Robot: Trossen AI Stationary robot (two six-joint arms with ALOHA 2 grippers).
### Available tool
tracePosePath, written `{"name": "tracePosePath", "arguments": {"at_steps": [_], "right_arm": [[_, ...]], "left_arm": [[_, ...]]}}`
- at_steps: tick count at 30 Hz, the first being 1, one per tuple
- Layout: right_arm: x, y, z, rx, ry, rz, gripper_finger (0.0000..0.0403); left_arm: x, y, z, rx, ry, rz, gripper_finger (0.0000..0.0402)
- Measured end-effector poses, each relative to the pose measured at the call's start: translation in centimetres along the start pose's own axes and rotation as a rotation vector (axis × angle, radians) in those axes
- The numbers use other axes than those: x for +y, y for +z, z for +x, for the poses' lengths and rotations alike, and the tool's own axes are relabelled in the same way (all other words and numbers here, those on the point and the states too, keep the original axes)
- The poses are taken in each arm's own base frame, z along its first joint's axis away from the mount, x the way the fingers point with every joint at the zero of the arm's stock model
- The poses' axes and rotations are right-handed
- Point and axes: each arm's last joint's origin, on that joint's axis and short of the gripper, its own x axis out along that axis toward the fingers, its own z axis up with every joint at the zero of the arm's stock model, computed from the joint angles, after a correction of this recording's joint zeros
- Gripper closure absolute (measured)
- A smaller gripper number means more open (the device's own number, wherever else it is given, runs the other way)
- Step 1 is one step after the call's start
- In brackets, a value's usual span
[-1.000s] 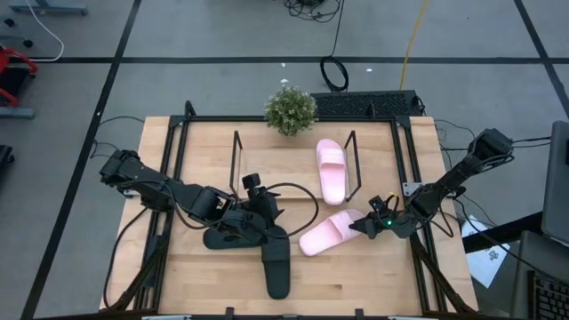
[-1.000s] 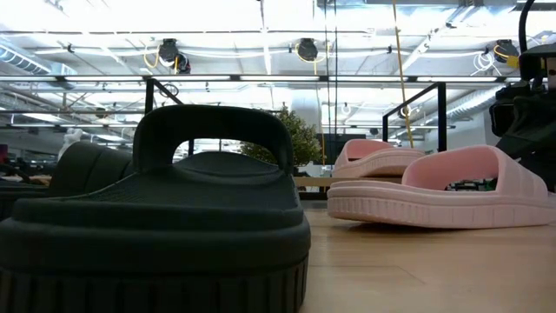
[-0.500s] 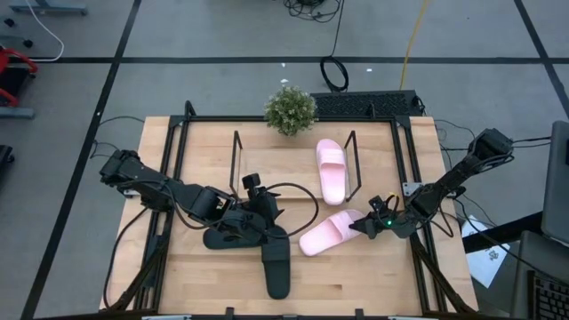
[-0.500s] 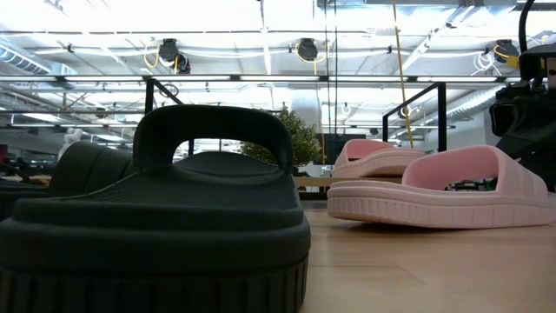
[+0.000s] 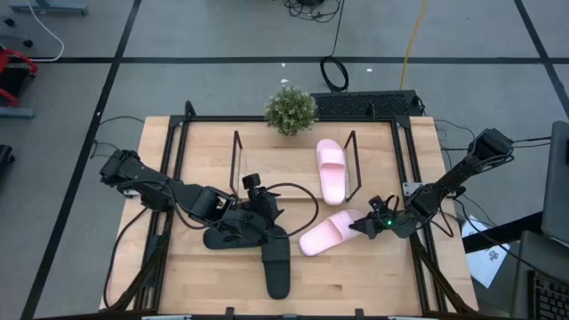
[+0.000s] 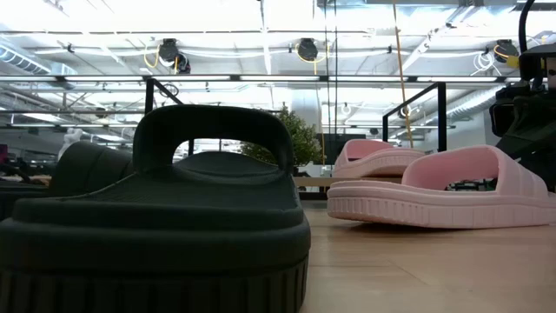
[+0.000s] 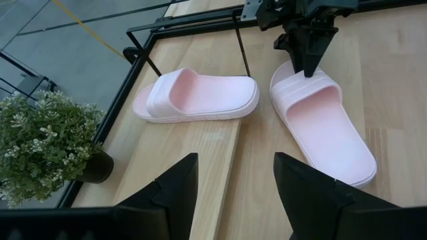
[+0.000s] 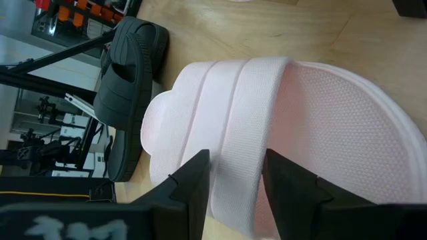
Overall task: Pick and place slides into the shelf
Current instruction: Put the pink slides on the shelf
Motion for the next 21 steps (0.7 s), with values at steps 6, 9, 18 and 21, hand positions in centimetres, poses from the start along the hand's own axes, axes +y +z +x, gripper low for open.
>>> {"name": "tracePosePath", "arguments": {"at_steps": [6, 9, 18, 21], "right_arm": [[0.00, 0.00, 0.00, 0.000, 0.000, 0.002, 0.0273], [0.00, 0.00, 0.00, 0.000, 0.000, 0.003, 0.0273], [0.00, 0.00, 0.00, 0.000, 0.000, 0.003, 0.0273], [0.00, -0.01, 0.00, 0.002, 0.000, 0.004, 0.0283]], "left_arm": [[0.00, 0.00, 0.00, 0.000, 0.000, 0.000, 0.0204], [0.00, 0.00, 0.00, 0.000, 0.000, 0.001, 0.0204], [0.01, 0.00, 0.01, 0.000, 0.000, 0.000, 0.0204], [0.01, 0.00, 0.01, 0.000, 0.000, 0.000, 0.0204]]}}
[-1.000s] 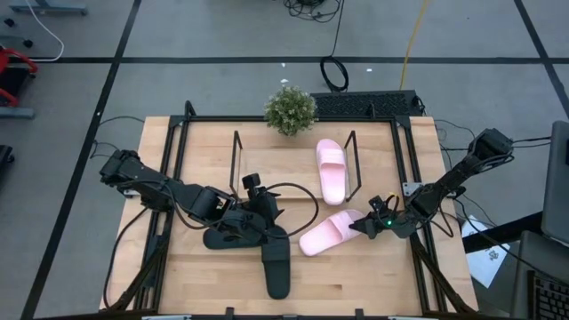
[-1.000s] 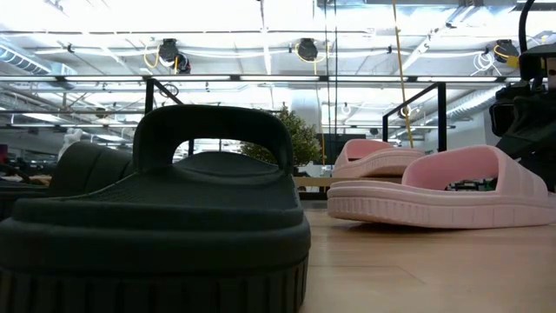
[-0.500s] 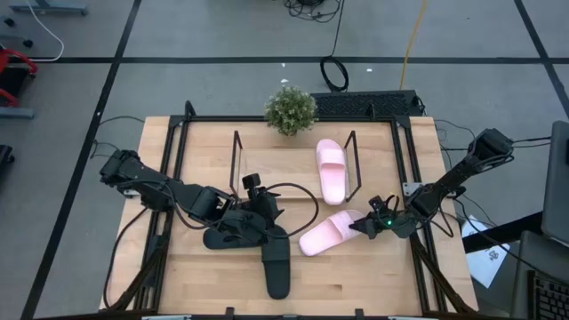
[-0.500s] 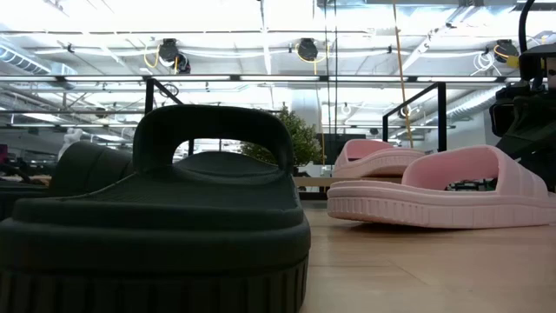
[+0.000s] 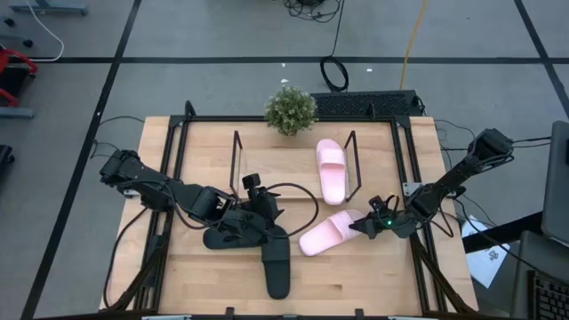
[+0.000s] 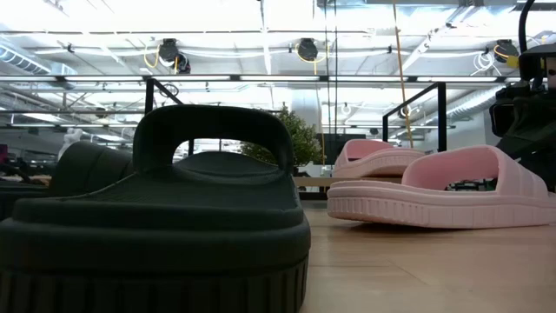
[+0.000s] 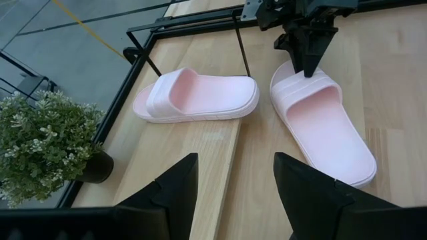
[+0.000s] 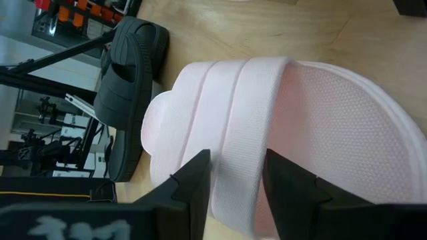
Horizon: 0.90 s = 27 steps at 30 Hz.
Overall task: Pick and place slides into the shelf
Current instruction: Put the pink slides on the shelf
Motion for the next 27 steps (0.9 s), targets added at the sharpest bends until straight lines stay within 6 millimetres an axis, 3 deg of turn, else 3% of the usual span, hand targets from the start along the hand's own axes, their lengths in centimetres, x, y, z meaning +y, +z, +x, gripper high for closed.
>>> {"name": "tracePosePath", "arguments": {"at_steps": [8, 18, 27], "right_arm": [[0.0, 0.0, 0.0, -0.001, 0.004, 0.000, 0.0393], [2.2, 0.3, -0.3, -0.010, 0.206, 0.001, 0.0399], [2.8, 0.3, -0.8, 0.095, 0.279, 0.021, 0.0401]], "left_arm": [[0.0, 0.0, 0.0, 0.000, 0.000, 0.000, 0.0204], [-0.1, 0.0, 0.0, 0.004, -0.017, 0.001, 0.0204], [-0.6, 0.3, -0.3, -0.028, -0.070, 0.039, 0.0204]]}}
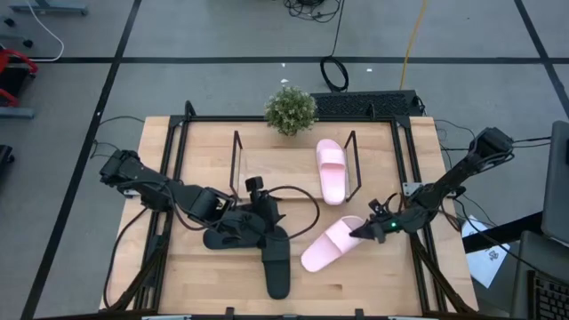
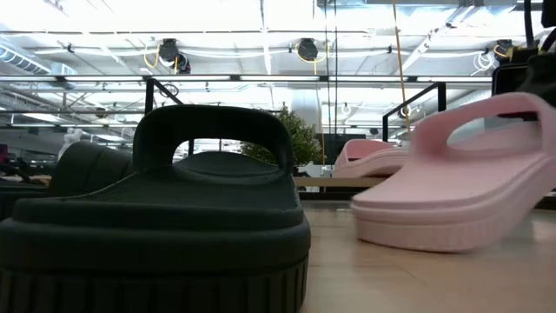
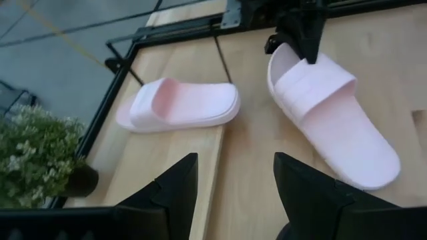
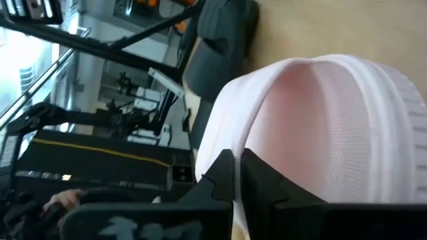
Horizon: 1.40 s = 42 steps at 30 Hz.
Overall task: Pick and place slides into the shelf
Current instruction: Put the pink slides on the shelf
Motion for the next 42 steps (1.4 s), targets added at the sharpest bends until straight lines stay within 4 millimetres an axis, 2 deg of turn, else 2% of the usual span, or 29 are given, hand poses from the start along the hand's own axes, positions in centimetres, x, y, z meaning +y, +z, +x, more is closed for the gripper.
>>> {"name": "tracePosePath", "arguments": {"at_steps": [7, 12, 17, 23, 29, 34, 42], "right_arm": [[1.0, 0.1, -0.5, 0.005, 0.092, -0.014, 0.0402], [2.9, 0.1, -1.0, -0.006, 0.224, -0.073, 0.0402], [5.2, 0.2, -0.8, -0.014, 0.262, -0.144, 0.0402], [7.3, 0.3, -0.3, -0.022, 0.182, -0.230, 0.0402], [9.3, 0.7, -0.4, -0.053, 0.217, -0.293, 0.0402], [9.5, 1.0, -0.2, -0.079, 0.204, -0.297, 0.0403], [9.3, 1.0, 0.4, -0.098, 0.194, -0.293, 0.0403]], "left_arm": [[-1.2, 0.7, -0.6, -0.075, -0.116, 0.077, 0.0204], [-2.0, 1.1, -1.1, -0.128, -0.200, 0.109, 0.0204], [-2.7, 1.6, -1.3, -0.188, -0.220, 0.086, 0.0204], [-4.5, 2.0, 0.0, -0.261, -0.292, 0.090, 0.0204], [-6.0, 1.5, 1.5, -0.248, -0.317, 0.107, 0.0204], [-6.9, 1.4, 2.2, -0.271, -0.317, 0.117, 0.0204], [-7.1, 1.4, 4.1, -0.283, -0.294, 0.108, 0.0204]]}}
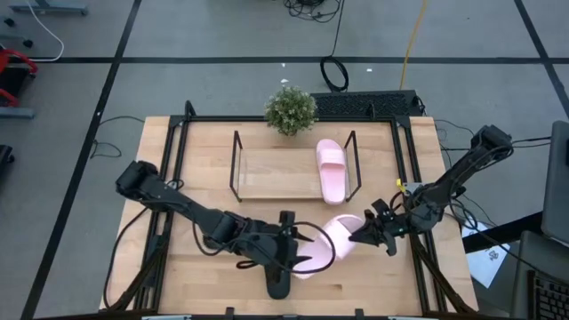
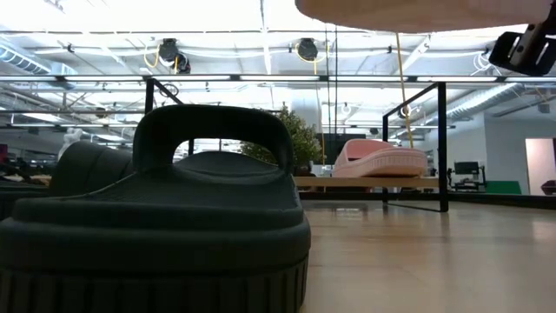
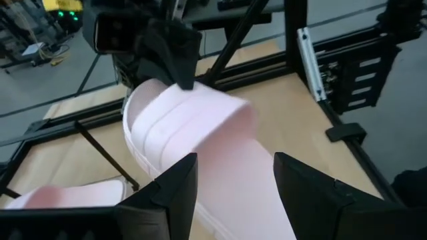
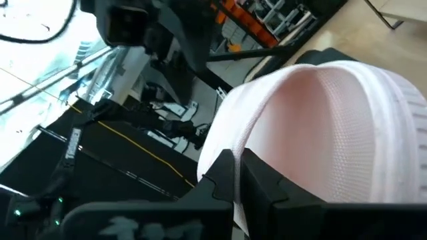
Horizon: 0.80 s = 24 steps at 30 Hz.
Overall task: Pick and place slides into the shelf
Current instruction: Put the pink slides on the shelf
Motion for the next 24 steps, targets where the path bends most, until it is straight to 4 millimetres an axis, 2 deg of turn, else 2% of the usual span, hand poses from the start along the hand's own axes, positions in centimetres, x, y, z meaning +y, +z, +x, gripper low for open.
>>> {"name": "tracePosePath", "arguments": {"at_steps": [7, 17, 24], "right_arm": [[0.2, 0.0, 0.3, -0.021, 0.027, -0.008, 0.0403], [0.2, -0.1, 0.4, -0.019, 0.029, -0.015, 0.0403], [0.2, -0.1, 0.4, -0.021, 0.033, -0.025, 0.0403]], "left_arm": [[0.9, -0.9, 1.9, 0.009, 0.042, -0.040, 0.0204], [2.8, -1.0, 2.6, 0.013, 0.127, -0.065, 0.0204], [3.2, -1.7, 3.7, 0.028, 0.128, -0.071, 0.0204]]}}
